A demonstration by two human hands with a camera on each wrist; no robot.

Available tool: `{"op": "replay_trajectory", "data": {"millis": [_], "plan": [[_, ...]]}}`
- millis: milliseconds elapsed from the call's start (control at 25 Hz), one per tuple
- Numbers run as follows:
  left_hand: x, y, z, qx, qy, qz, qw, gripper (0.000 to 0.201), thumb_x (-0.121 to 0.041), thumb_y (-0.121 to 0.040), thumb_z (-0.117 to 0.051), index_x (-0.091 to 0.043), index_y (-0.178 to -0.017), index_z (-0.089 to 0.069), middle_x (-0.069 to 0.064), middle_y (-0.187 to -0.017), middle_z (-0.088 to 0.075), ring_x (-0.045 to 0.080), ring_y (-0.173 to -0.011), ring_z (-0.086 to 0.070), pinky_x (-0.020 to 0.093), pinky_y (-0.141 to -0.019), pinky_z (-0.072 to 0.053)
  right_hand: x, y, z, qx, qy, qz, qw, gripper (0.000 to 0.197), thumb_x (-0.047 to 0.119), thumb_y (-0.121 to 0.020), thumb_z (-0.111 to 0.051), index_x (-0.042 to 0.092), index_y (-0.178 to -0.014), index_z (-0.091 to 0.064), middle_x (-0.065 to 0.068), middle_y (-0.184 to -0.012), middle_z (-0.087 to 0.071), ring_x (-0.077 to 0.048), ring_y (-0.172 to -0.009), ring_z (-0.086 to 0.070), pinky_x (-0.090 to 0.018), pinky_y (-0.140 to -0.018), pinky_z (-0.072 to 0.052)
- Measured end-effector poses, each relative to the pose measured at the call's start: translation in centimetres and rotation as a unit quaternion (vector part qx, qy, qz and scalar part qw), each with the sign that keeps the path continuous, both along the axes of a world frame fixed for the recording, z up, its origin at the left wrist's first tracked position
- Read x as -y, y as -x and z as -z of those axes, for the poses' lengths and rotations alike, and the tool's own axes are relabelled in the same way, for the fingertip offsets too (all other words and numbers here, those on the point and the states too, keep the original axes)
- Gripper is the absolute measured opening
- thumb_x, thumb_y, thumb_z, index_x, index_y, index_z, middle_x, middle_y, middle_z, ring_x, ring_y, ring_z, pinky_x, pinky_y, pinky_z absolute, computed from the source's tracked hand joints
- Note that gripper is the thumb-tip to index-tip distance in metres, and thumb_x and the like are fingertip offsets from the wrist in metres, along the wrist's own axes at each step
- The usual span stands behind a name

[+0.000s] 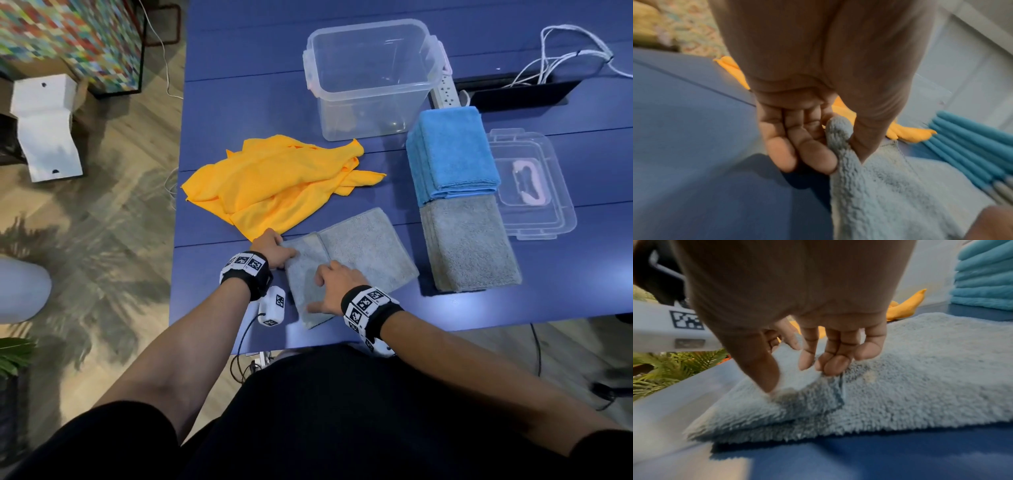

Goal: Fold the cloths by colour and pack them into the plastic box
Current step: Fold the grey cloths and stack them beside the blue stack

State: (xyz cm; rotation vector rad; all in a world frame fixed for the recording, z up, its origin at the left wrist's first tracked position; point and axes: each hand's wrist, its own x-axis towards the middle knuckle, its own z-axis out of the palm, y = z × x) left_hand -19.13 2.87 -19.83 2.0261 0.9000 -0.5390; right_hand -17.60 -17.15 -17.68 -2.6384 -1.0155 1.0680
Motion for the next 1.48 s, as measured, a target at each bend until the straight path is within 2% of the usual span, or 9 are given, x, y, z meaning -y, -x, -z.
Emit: {"op": "replay_trajectory", "data": {"millis": [200, 400, 560, 680, 800, 960, 1120, 1240, 1480], "plan": [[0.0, 0.3, -1.1, 0.023, 0.066, -0.076, 0.995, 0.032, -0.028, -0.081, -0.072, -0.02, -0.097, -0.046, 0.008, -0.078, -0.061, 0.022, -0.058, -0.055, 0.029, -0.049, -0.046, -1.9, 1.2, 0.8, 0.038, 0.111, -0.009, 0.993, 0.123, 0.087, -0.046, -0.061, 0.01, -0.138, -0.033, -0.011, -0.131, -0.044, -0.03, -0.121, -0.048, -0.045, -0.097, -0.042], [-0.2, 0.4, -1.3, 0.007, 0.081, -0.088, 0.993, 0.028, -0.024, -0.083, -0.069, -0.021, -0.101, -0.048, 0.007, -0.073, -0.058, 0.022, -0.054, -0.052, 0.027, -0.048, -0.043, -2.0, 2.0, 0.7, 0.101, 0.123, -0.032, 0.987, 0.076, 0.042, -0.072, -0.065, 0.008, -0.134, -0.036, -0.014, -0.126, -0.046, -0.032, -0.115, -0.05, -0.045, -0.094, -0.04], [-0.3, 1.9, -1.1, 0.067, 0.099, -0.006, 0.993, 0.036, -0.029, -0.077, -0.068, -0.019, -0.108, -0.053, 0.001, -0.089, -0.06, 0.02, -0.077, -0.056, 0.025, -0.064, -0.044, 0.0, -0.5, 0.2, -0.052, 0.056, 0.021, 0.997, 0.056, 0.019, -0.079, -0.06, 0.019, -0.134, -0.048, -0.008, -0.124, -0.056, -0.03, -0.108, -0.059, -0.041, -0.09, -0.053], [-0.5, 2.0, -1.6, 0.122, 0.163, 0.094, 0.975, 0.072, -0.041, -0.059, -0.07, -0.026, -0.126, -0.052, -0.005, -0.124, -0.053, 0.011, -0.113, -0.052, 0.026, -0.092, -0.043, 2.2, -2.9, 0.1, -0.118, 0.006, 0.077, 0.99, 0.039, 0.013, -0.086, -0.053, 0.017, -0.124, -0.056, -0.01, -0.118, -0.063, -0.03, -0.103, -0.061, -0.032, -0.083, -0.052], [0.5, 0.4, -2.6, 0.086, 0.248, 0.14, 0.955, 0.066, -0.021, -0.068, -0.076, -0.023, -0.129, -0.051, -0.012, -0.118, -0.055, -0.01, -0.1, -0.057, 0.013, -0.086, -0.045, 3.5, -4.6, 0.3, -0.146, -0.019, 0.13, 0.98, 0.041, 0.007, -0.088, -0.046, 0.016, -0.125, -0.059, -0.012, -0.118, -0.064, -0.031, -0.105, -0.06, -0.032, -0.085, -0.051], [2.4, -1.8, -2.2, 0.14, 0.175, 0.185, 0.957, 0.074, -0.013, -0.067, -0.079, -0.022, -0.135, -0.049, -0.007, -0.125, -0.06, 0.006, -0.114, -0.058, 0.022, -0.095, -0.045, 5.3, -6.7, 0.7, -0.188, -0.043, 0.196, 0.961, 0.045, 0.004, -0.087, -0.045, 0.015, -0.128, -0.059, -0.013, -0.118, -0.064, -0.032, -0.104, -0.06, -0.032, -0.088, -0.051], [3.8, -4.3, -1.4, 0.174, 0.096, 0.143, 0.97, 0.035, -0.023, -0.074, -0.074, -0.023, -0.108, -0.064, -0.004, -0.108, -0.069, 0.017, -0.102, -0.064, 0.041, -0.094, -0.052, 6.9, -8.3, 0.1, -0.203, -0.08, 0.266, 0.939, 0.036, 0.005, -0.08, -0.052, 0.017, -0.111, -0.065, -0.005, -0.094, -0.066, -0.023, -0.083, -0.06, -0.024, -0.069, -0.046], [4.9, -5.8, -1.1, 0.189, 0.064, 0.156, 0.968, 0.026, -0.033, -0.084, -0.069, -0.019, -0.105, -0.062, -0.001, -0.1, -0.07, 0.017, -0.092, -0.065, 0.038, -0.085, -0.054, 8.3, -9.0, -0.3, -0.236, -0.136, 0.44, 0.856, 0.022, 0.022, -0.057, -0.064, 0.017, -0.077, -0.057, -0.003, -0.076, -0.056, -0.02, -0.064, -0.053, -0.025, -0.055, -0.041], [5.3, -7.2, 1.4, 0.171, -0.017, 0.156, 0.973, 0.061, -0.068, -0.081, -0.061, -0.008, -0.068, -0.061, -0.002, -0.057, -0.052, 0.014, -0.053, -0.048, 0.029, -0.055, -0.036, 10.2, -8.8, 1.3, -0.212, -0.14, 0.475, 0.842, 0.033, 0.013, -0.077, -0.078, 0.018, -0.101, -0.055, 0.0, -0.097, -0.064, -0.02, -0.088, -0.061, -0.038, -0.074, -0.056]]}}
